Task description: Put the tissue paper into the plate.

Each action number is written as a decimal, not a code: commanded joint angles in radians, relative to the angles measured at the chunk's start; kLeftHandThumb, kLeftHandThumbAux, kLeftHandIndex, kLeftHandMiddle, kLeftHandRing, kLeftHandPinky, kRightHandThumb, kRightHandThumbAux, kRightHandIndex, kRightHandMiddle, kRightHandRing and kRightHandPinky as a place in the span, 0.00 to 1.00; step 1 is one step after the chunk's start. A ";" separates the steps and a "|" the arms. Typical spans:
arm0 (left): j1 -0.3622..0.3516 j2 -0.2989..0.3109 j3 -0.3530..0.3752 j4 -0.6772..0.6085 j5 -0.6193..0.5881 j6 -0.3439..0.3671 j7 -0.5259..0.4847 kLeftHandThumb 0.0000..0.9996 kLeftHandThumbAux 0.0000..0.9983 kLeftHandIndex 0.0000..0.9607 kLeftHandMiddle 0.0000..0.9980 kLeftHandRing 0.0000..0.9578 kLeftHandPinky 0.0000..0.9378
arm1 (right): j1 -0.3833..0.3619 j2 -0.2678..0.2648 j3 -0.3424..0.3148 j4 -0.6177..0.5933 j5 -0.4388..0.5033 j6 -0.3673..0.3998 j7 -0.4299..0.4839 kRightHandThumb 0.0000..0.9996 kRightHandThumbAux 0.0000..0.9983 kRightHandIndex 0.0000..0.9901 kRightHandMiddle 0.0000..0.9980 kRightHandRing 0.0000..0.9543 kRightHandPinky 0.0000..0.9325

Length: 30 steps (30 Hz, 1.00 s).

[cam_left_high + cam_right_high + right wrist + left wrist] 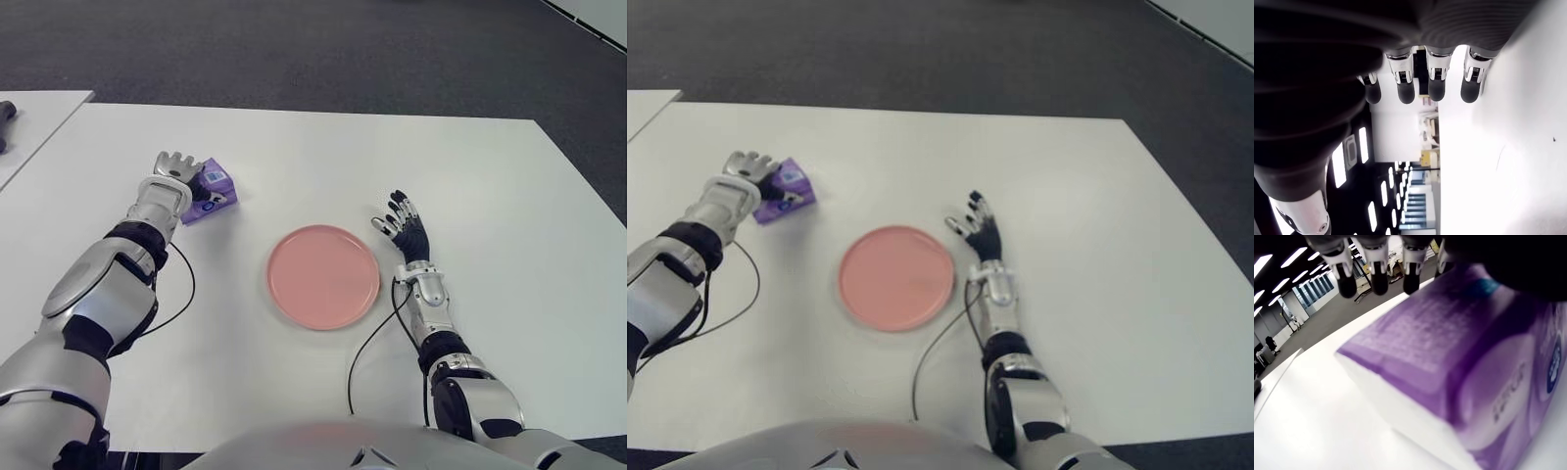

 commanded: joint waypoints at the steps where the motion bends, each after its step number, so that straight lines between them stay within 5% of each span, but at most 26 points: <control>1: 0.023 -0.037 -0.025 0.042 0.011 -0.004 -0.020 0.10 0.09 0.00 0.00 0.00 0.00 | 0.077 -0.003 -0.008 0.050 0.006 0.046 0.006 0.02 0.73 0.00 0.00 0.00 0.00; 30: 0.057 -0.090 -0.025 0.086 -0.011 -0.028 0.012 0.09 0.10 0.00 0.00 0.00 0.00 | 0.096 -0.005 0.001 0.016 0.000 0.049 -0.013 0.04 0.69 0.00 0.00 0.00 0.00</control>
